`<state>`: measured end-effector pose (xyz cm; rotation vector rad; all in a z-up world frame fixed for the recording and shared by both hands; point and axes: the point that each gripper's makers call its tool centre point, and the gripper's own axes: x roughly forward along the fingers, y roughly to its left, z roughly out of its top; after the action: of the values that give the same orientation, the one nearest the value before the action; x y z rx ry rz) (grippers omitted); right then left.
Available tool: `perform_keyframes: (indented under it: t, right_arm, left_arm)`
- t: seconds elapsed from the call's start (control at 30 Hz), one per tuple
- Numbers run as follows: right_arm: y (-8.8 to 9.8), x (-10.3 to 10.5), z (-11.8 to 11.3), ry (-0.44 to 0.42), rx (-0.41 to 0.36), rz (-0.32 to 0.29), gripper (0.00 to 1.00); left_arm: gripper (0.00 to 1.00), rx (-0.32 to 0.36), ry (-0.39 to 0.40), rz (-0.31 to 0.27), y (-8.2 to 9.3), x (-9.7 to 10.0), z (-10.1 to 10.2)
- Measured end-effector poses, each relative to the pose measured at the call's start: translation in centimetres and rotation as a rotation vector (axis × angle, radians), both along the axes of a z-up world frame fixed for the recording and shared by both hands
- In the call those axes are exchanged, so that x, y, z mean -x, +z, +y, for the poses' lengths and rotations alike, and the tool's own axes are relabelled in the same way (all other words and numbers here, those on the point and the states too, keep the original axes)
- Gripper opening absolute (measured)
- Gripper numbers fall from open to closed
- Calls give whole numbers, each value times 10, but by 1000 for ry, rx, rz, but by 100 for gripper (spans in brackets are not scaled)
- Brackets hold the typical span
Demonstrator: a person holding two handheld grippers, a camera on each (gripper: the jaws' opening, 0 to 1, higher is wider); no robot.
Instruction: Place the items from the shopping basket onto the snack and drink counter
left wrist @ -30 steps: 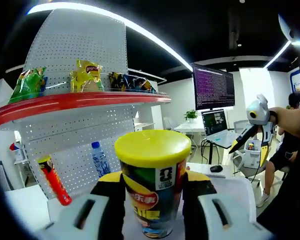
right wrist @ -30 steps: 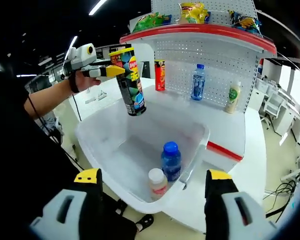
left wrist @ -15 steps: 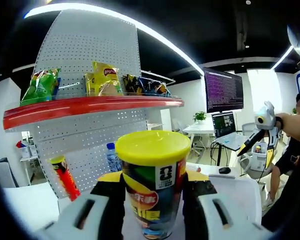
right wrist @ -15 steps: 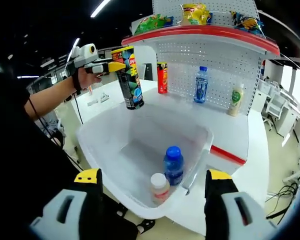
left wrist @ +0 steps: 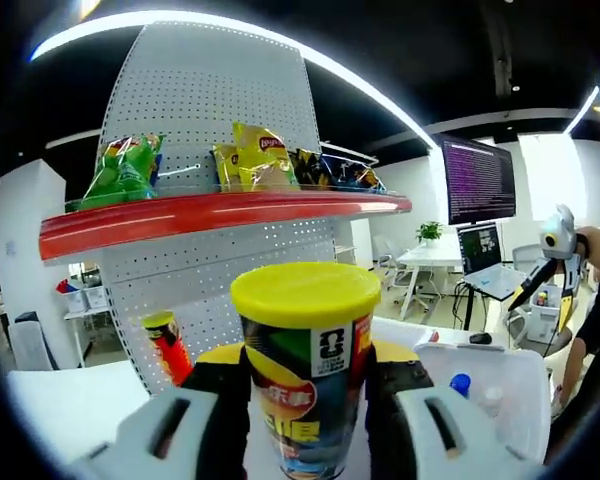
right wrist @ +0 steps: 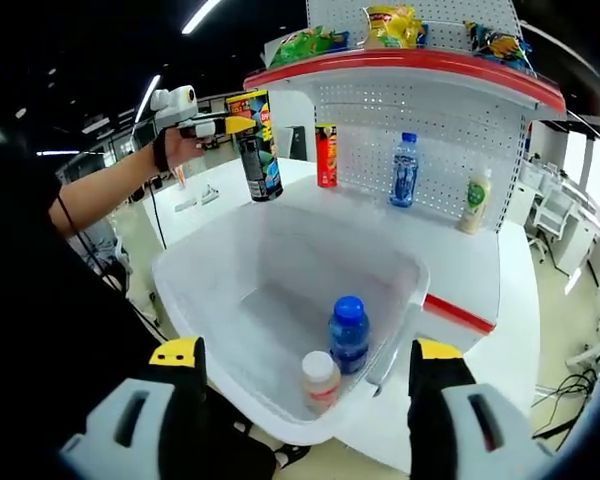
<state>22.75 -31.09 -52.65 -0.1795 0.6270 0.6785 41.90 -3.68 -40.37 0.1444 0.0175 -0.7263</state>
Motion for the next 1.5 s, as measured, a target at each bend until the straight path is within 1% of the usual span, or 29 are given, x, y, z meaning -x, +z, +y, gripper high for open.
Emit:
perform_keyframes:
  t: [0.07, 0.23, 0.43, 0.5, 0.6, 0.7, 0.8, 0.93, 1.0, 1.17, 1.33, 1.37, 1.43, 1.5]
  right_arm:
    - [0, 0, 0, -2, 2, 0, 80]
    - [-1, 0, 1, -6, 1, 2, 80]
    - [-1, 0, -1, -24, 2, 2, 80]
    - [-1, 1, -2, -26, 2, 3, 80]
    - [-2, 2, -3, -31, 3, 5, 80]
    - [-2, 2, -4, -33, 2, 5, 80]
    - [-3, 2, -6, -41, 2, 5, 80]
    - [-5, 1, -7, -43, 5, 10, 80]
    - [-4, 1, -8, -46, 5, 11, 80]
    - [-5, 0, -9, -52, 7, 17, 80]
    - [-6, 1, -9, -40, 18, 26, 80]
    - [-6, 1, -9, -39, 18, 27, 80]
    - [-5, 0, -9, -37, 21, 26, 80]
    - [-3, 0, -8, -36, 13, 25, 80]
  left_arm:
    - [45, -9, 12, -11, 3, -4, 4]
    - [45, 0, 45, -26, 10, -17, 14]
    - [45, -2, 70, -26, 11, -31, 19]
    - [45, 16, 90, -28, 13, -39, 24]
    - [45, 22, 106, -21, 12, -50, 28]
    - [45, 17, 133, -16, 9, -60, 33]
    - [45, 13, 145, -22, 6, -67, 34]
    - [45, 12, 177, -14, 0, -77, 41]
    - [45, 4, 193, 0, -6, -83, 45]
    - [45, 1, 220, 14, -16, -93, 54]
    - [45, -31, 263, -12, -24, -101, 61]
    - [45, -26, 270, -8, -26, -103, 63]
    - [45, 25, 276, 30, -29, -105, 64]
    - [45, 23, 274, 26, -32, -107, 65]
